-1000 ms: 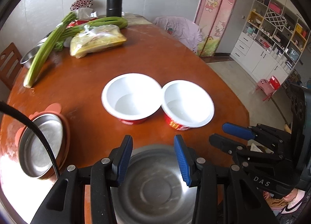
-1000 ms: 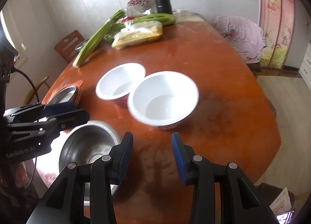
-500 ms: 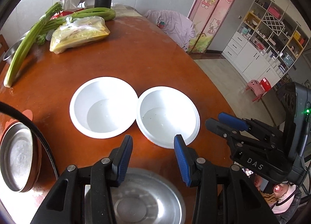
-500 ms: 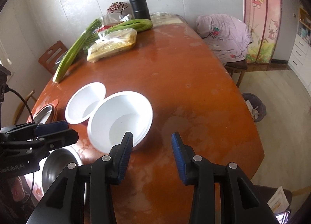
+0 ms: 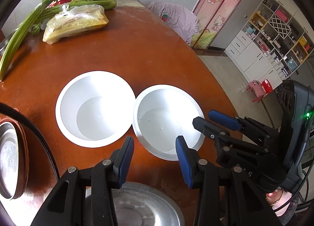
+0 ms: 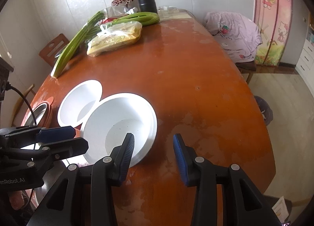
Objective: Organize plates and bowls
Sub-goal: 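Move the left gripper to the white red-printed bowl and grasp its rim, then lift the white bowl with the left gripper and carry it over the steel bowl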
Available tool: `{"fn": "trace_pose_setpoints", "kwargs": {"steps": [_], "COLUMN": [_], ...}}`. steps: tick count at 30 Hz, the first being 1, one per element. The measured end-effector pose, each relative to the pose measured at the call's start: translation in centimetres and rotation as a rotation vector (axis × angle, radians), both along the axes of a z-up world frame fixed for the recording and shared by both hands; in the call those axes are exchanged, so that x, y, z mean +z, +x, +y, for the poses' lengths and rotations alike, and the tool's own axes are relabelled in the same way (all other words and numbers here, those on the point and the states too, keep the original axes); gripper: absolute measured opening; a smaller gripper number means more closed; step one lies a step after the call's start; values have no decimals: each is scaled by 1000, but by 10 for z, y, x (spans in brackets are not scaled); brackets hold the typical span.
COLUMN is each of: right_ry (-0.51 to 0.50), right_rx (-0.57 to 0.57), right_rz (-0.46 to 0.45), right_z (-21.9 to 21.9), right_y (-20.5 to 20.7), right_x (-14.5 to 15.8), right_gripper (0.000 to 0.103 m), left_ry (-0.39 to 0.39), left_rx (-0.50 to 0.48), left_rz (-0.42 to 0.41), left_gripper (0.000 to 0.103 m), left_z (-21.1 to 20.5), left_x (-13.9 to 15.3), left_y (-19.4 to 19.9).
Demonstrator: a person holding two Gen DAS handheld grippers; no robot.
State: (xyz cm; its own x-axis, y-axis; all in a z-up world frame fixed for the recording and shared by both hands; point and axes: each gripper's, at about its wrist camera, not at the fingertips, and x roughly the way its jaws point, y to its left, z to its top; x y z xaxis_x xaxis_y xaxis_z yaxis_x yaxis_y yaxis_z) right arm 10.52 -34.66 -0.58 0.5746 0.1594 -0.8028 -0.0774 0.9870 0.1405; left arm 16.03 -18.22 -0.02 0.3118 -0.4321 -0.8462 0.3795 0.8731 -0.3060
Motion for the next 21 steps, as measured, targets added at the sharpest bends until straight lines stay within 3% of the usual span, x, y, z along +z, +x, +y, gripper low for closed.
{"fn": "trace_pose_setpoints", "kwargs": {"steps": [8,21], "right_ry": [-31,10], "right_rx": [36,96], "right_rz": [15,34], "right_z": [11,23], "right_y": [9,8], "right_x": [-8,-14], "right_gripper": [42,41], "left_ry": [-1,23], "left_rx": [2,3], "left_rz": [16,17], "left_gripper": [44,40], "left_z": [-3,-5], "left_x": [-6,-11], "left_y": [9,16]}}
